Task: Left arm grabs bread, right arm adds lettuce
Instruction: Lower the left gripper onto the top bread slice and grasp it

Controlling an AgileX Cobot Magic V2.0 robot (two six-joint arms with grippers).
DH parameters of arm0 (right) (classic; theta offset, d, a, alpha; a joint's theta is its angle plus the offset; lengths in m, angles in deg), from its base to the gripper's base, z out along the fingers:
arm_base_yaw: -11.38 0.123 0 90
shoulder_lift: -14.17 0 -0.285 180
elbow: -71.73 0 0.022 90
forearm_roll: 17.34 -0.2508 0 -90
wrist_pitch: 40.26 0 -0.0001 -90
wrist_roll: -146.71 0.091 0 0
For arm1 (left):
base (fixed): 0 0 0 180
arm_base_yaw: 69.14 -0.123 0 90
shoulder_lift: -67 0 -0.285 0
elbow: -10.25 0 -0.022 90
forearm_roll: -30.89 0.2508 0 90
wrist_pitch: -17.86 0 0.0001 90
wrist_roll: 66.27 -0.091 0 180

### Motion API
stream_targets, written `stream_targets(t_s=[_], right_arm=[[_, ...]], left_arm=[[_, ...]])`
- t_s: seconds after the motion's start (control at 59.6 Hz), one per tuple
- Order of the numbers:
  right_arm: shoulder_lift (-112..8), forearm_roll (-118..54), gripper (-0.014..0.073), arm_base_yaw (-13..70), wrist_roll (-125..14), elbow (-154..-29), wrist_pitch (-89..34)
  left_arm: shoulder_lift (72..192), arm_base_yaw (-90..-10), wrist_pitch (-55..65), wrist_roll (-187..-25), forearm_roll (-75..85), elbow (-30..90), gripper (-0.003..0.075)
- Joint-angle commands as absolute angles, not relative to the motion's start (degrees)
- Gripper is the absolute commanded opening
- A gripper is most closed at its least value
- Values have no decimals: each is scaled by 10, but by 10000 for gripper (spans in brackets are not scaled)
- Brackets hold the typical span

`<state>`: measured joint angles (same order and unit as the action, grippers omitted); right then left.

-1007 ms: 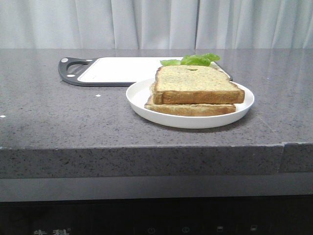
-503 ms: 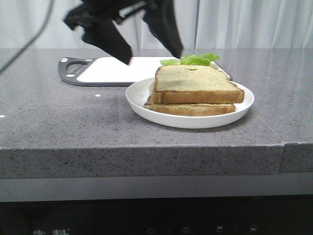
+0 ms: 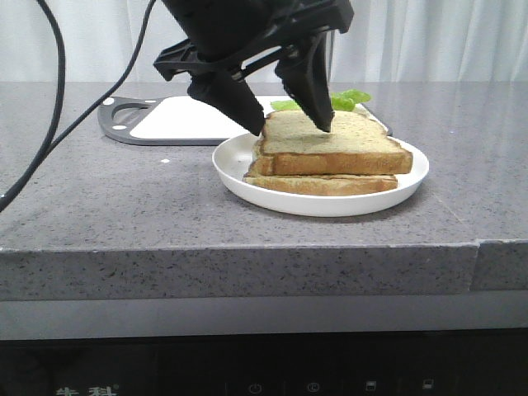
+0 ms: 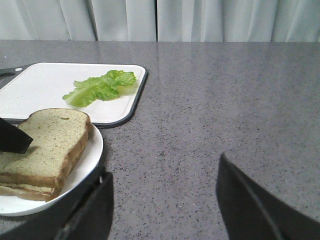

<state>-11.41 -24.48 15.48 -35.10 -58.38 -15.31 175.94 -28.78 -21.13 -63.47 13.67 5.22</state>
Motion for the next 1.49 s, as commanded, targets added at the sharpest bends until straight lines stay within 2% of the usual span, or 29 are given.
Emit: stream_targets(t_s=[0.0,0.856,0.94,1.175,1.477], right_arm=[[-123,-240,464,154,-351,-605,-195],[-123,-240,464,155,-351,-605,-195],[-123,-240,464,155,-351,-605,-195],[-123,-240,464,155,-351,-605,-195],[-123,-240,464,155,-351,-605,-195]], left_arm=[[1732,-290,-188,-631,129,34,407],[1771,-296,-208,-631,134,34,402],[1771,-296,-213,-631,134,34,346],[1771,-298,-219,-622,158,35,-12],[1771,-298,-218,-601,201,35,-21]])
